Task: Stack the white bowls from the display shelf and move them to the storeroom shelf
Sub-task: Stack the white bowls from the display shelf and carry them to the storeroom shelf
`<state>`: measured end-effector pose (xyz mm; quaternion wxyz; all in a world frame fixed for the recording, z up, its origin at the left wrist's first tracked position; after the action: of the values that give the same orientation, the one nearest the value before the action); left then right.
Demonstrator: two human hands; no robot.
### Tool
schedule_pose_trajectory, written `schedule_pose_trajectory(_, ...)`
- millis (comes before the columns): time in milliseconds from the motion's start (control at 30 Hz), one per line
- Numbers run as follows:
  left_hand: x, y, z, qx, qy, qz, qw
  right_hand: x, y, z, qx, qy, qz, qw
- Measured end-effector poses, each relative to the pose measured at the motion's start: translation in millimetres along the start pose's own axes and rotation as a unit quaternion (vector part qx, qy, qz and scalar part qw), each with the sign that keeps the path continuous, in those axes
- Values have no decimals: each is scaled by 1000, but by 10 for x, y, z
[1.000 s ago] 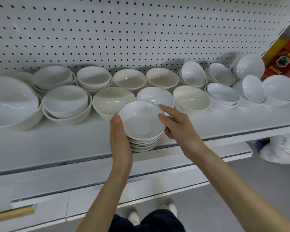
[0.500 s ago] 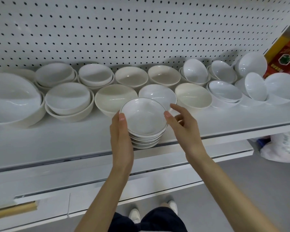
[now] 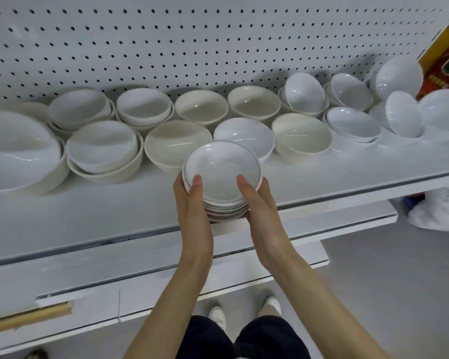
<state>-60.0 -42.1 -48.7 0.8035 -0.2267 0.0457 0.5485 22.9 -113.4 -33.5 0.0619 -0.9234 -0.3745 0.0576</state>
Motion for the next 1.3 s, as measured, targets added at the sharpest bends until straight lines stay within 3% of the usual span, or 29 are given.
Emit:
schedule_pose_trajectory(300, -374, -257, -193, -6, -17, 6, 1000, -259, 379, -22, 52, 17, 22, 998)
schedule_pose_trajectory(500, -813, -891, -403, 5, -22, -46, 999, -476, 1102, -247, 67, 57, 68, 994)
schedule_pose_trajectory(933, -2339, -3194, -1585, 27, 44, -207, 977, -1420, 3918, -894, 28, 92, 253, 963)
schedule_pose_trajectory(1300, -3197, -5250, -2603, 50, 118, -366, 922, -1794, 6094, -1394, -88, 116, 429, 891)
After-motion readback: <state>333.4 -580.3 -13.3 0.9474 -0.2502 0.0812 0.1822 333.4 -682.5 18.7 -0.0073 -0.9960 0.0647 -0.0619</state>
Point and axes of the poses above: each hand's wrist, its own x-axis towards the middle knuckle, its own y-axis out of the back of the hand, z = x × y, the point moved 5 cm from there along x, towards the middle knuckle, and after that the axes turned 12 degrees about y, right-handed, at the moved point
